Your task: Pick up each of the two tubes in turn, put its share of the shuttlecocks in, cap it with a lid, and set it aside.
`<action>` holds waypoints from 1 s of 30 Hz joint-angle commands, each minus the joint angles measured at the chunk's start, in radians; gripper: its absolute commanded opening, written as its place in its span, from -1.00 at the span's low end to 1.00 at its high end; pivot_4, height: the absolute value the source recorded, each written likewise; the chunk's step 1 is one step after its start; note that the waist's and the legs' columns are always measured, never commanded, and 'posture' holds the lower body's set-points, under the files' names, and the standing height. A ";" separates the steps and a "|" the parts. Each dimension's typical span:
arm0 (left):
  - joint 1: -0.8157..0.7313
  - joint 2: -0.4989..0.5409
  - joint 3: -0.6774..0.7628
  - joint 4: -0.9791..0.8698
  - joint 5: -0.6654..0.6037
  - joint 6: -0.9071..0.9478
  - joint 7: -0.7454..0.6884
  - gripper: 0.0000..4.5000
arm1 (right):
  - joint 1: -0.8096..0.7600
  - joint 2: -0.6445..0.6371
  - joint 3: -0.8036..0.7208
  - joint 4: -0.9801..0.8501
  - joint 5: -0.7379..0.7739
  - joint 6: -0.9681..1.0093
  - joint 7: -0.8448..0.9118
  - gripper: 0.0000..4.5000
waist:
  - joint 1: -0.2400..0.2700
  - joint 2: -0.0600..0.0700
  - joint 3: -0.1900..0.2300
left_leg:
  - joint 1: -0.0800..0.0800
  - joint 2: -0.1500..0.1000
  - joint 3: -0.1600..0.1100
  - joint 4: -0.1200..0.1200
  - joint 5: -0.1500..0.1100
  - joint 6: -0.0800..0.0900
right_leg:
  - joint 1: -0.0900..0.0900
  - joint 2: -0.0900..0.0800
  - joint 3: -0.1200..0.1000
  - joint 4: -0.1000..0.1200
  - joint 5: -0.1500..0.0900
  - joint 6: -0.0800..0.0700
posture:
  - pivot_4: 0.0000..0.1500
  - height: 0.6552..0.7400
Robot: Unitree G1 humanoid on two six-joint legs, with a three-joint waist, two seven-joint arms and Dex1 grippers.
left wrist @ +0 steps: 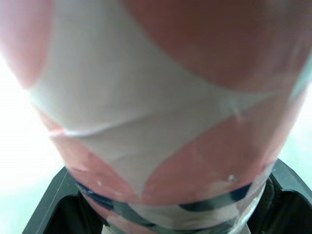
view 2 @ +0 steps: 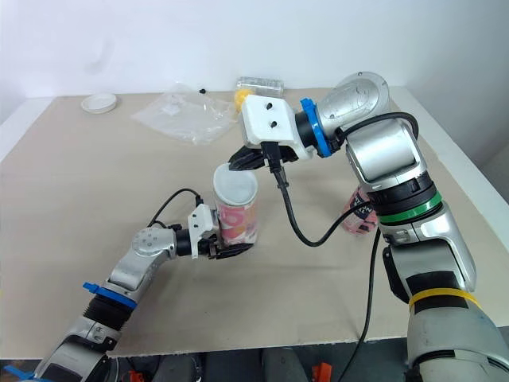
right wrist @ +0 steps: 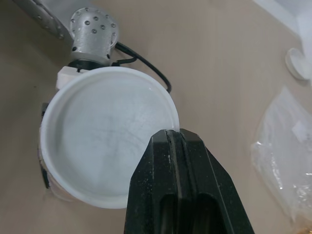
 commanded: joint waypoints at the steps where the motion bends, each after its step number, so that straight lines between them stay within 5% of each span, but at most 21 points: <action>1: 0.021 0.004 -0.018 0.010 0.011 0.030 -0.001 0.35 | 0.003 -0.003 0.000 -0.020 -0.022 -0.030 0.006 -0.98 | 0.000 0.000 0.000 | 0.000 0.000 0.000 0.000 0.000 0.000 | 0.000 0.000 0.000 0.000 0.000 0.000 | 1.00 1.00; 12: 0.019 0.005 -0.013 0.010 0.005 0.042 0.007 0.35 | 0.007 0.014 0.015 0.007 -0.067 -0.095 0.022 -0.98 | 0.000 0.000 0.000 | 0.001 0.000 0.000 0.000 0.000 0.000 | 0.000 0.000 0.000 0.000 0.000 0.000 | 1.00 1.00; 18: 0.021 0.005 -0.012 0.009 0.002 0.049 0.008 0.35 | 0.019 0.011 0.009 0.002 -0.067 -0.090 0.036 0.12 | 0.000 0.000 0.000 | 0.002 0.000 0.000 0.000 0.000 0.000 | 0.002 0.000 0.000 0.000 0.000 0.000 | 1.00 1.00; 30: 0.016 0.007 -0.012 0.011 0.000 0.058 0.004 0.35 | -0.020 -0.007 -0.145 0.011 0.069 0.187 -0.038 0.12 | -0.001 0.000 0.000 | 0.007 0.000 0.000 -0.004 0.000 0.000 | 0.006 0.000 0.000 -0.002 -0.001 -0.001 | 1.00 1.00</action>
